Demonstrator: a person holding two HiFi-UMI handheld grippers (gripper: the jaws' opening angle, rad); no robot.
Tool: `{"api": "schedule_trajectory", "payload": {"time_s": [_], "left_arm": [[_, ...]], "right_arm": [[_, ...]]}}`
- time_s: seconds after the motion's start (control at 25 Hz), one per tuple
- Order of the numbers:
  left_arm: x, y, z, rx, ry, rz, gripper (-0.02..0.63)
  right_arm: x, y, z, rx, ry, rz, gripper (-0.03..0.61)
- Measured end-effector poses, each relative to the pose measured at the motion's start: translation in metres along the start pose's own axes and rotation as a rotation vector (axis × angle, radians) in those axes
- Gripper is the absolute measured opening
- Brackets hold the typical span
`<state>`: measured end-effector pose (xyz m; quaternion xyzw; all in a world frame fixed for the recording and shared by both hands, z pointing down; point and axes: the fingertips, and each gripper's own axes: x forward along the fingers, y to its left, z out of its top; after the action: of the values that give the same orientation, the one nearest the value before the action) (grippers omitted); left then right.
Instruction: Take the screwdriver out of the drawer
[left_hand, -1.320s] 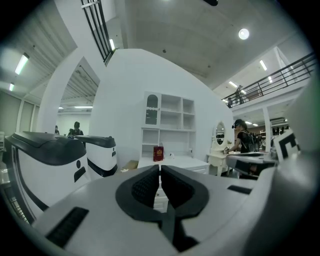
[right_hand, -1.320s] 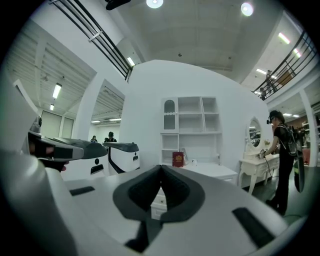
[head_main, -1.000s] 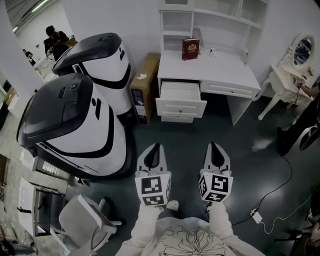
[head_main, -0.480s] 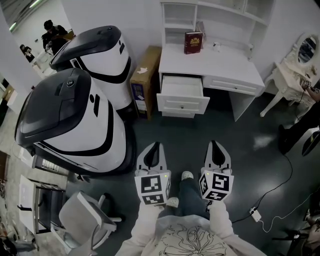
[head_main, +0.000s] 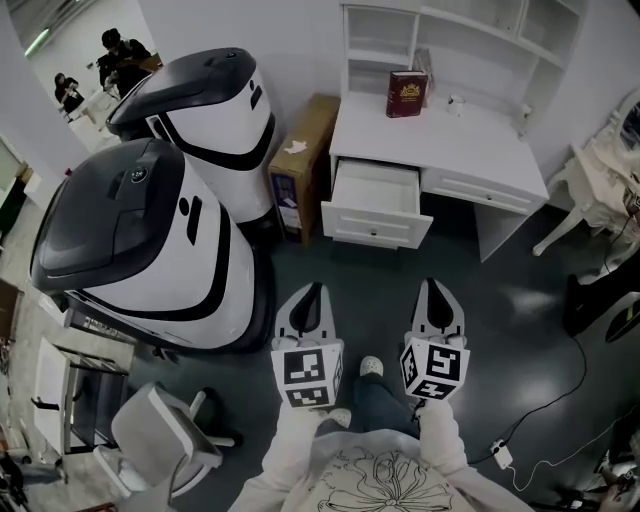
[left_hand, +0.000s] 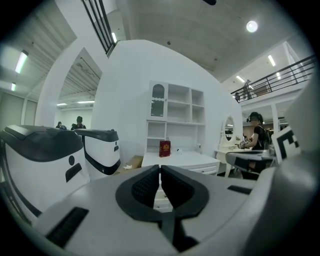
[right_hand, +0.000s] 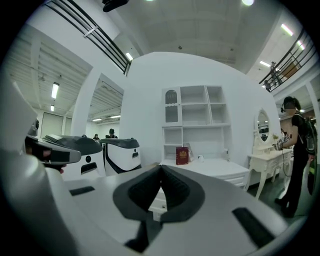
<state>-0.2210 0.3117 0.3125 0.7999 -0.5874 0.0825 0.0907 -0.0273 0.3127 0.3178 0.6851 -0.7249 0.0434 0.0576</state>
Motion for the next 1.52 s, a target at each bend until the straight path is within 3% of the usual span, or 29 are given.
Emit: {"api": "schedule_trajectory", "payload": {"time_s": [0.68, 1.52], "left_arm": [[0.156, -0.02, 0.043, -0.005, 0.01, 0.072, 0.014], [0.244, -0.03, 0.041, -0.007, 0.061, 0.05, 0.014]], "right_arm": [[0.157, -0.077, 0.033, -0.004, -0.018, 0.077, 0.003], [0.231, -0.122, 0.016, 0.029, 0.029, 0.048, 0.003]]}}
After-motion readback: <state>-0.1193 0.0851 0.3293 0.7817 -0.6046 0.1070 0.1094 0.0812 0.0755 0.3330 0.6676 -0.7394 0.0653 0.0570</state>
